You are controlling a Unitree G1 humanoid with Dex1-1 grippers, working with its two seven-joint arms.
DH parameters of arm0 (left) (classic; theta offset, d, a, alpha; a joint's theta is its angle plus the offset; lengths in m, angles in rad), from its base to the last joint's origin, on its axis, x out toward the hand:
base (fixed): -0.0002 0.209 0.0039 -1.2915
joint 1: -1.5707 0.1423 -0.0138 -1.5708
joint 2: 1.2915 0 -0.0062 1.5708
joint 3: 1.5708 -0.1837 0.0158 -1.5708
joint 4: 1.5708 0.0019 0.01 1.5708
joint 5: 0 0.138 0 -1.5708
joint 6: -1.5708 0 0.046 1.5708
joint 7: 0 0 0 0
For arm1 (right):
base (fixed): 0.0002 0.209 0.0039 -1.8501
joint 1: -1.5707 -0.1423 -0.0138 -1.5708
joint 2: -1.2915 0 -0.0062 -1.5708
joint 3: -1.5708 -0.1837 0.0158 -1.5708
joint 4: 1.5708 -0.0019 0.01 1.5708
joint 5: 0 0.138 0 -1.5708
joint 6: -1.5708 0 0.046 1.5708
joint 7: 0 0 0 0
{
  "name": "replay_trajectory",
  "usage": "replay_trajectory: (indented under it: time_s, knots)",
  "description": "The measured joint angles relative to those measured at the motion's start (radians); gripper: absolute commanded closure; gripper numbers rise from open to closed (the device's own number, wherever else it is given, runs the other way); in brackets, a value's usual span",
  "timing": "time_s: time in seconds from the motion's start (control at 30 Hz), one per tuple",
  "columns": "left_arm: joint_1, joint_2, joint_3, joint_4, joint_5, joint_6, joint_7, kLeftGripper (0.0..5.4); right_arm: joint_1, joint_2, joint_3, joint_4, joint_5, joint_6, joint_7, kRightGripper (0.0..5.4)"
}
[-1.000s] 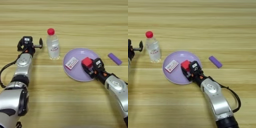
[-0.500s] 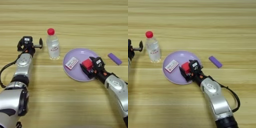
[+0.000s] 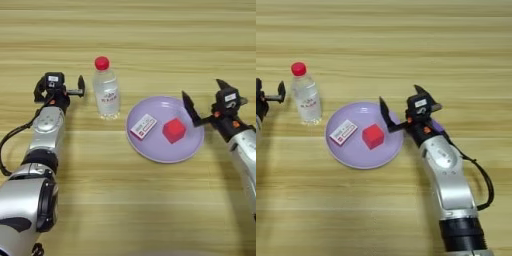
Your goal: Move the objects on the table
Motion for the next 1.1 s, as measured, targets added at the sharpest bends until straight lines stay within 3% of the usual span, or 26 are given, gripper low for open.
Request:
replay_trajectory:
  time_s: [0.23, 0.4, 0.7, 0.87, 0.97, 1.0, 1.1]
  knots:
    - [0.000, 0.000, 0.004, -0.003, 0.000, -0.001, 0.001, 0.00, -0.112, -0.072, -0.134, 0.278, -0.036, -0.112, -0.129, 0.03]
    - [0.000, 0.000, 0.004, -0.005, 0.000, -0.002, 0.001, 0.00, -0.150, -0.079, -0.135, 0.431, -0.036, -0.173, -0.124, 0.03]
    - [0.003, 0.002, 0.027, -0.039, -0.024, -0.003, -0.007, 0.00, -0.193, -0.081, -0.134, 0.565, -0.034, -0.235, -0.108, 0.03]
    - [0.035, 0.017, 0.062, -0.312, -0.075, 0.006, -0.021, 0.00, -0.198, -0.081, -0.131, 0.579, -0.035, -0.239, -0.108, 0.03]
    - [0.091, 0.019, 0.063, -0.589, -0.075, 0.041, -0.013, 0.00, -0.198, -0.081, -0.129, 0.580, -0.036, -0.239, -0.108, 0.03]
    - [0.099, 0.019, 0.062, -0.626, -0.075, 0.046, -0.012, 0.00, -0.198, -0.081, -0.129, 0.581, -0.036, -0.239, -0.108, 0.03]
    - [0.178, 0.009, 0.037, -0.928, -0.079, 0.145, -0.013, 0.00, -0.198, -0.081, -0.128, 0.583, -0.036, -0.239, -0.108, 0.03]
